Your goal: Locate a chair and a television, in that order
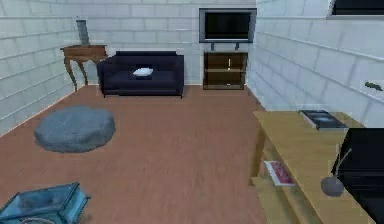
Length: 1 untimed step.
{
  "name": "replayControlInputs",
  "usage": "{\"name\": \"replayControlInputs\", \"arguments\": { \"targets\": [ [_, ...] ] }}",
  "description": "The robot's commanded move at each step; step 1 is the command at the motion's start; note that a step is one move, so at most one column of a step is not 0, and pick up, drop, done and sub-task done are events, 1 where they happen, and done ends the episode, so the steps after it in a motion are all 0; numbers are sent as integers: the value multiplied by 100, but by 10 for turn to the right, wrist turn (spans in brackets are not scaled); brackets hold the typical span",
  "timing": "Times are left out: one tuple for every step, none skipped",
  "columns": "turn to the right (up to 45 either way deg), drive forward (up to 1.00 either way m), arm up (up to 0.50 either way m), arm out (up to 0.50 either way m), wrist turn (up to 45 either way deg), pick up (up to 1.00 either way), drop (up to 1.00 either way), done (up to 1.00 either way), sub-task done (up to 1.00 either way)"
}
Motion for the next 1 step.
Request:
{"name": "replayControlInputs", "arguments": {
  "targets": [
    [0,100,0,0,0,0,0,0,0]
  ]
}}
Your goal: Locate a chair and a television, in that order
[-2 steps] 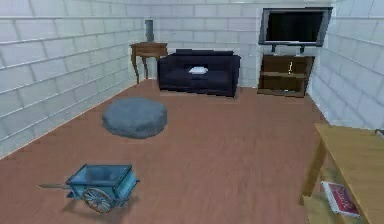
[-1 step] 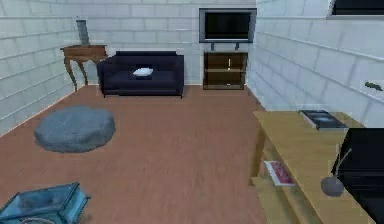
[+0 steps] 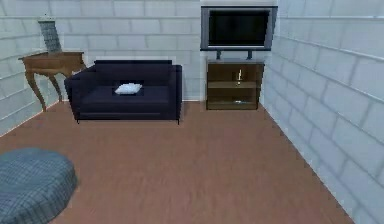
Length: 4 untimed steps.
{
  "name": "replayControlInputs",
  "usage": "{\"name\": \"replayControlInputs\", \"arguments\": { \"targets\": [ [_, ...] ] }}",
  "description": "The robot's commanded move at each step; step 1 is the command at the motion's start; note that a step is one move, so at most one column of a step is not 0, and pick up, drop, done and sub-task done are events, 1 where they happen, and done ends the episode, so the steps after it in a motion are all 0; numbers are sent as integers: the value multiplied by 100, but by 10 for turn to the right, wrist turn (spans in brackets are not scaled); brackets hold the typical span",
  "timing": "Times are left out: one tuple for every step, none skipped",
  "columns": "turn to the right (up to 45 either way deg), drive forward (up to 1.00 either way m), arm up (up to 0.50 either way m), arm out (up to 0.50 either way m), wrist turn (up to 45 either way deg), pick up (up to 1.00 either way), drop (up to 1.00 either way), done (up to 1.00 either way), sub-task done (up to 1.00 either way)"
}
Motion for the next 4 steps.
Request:
{"name": "replayControlInputs", "arguments": {
  "targets": [
    [0,70,0,0,0,0,0,0,0],
    [120,0,0,0,0,0,0,0,0],
    [0,100,0,0,0,0,0,0,0],
    [0,70,0,0,0,0,0,0,0]
  ]
}}
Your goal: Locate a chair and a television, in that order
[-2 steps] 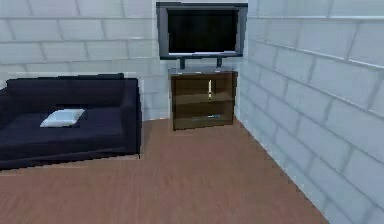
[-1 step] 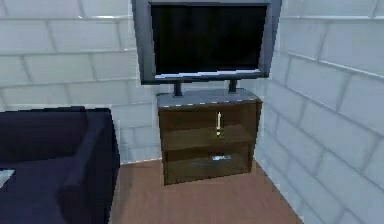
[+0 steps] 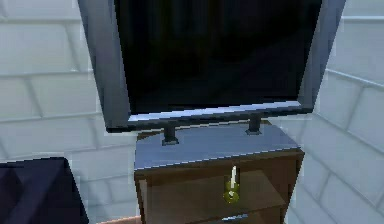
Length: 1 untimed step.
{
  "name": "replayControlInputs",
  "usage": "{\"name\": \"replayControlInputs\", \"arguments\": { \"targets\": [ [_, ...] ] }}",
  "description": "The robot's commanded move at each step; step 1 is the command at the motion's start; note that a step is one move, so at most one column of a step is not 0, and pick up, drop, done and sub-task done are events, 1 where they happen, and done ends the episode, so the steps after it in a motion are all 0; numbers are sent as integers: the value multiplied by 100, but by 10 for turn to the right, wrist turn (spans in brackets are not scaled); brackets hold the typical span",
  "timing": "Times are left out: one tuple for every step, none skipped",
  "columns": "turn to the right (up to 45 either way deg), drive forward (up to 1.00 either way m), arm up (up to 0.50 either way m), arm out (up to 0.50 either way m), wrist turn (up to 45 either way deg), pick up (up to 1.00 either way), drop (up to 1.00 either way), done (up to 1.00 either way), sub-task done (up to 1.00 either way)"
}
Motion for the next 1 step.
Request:
{"name": "replayControlInputs", "arguments": {
  "targets": [
    [0,0,0,0,0,0,0,100,0]
  ]
}}
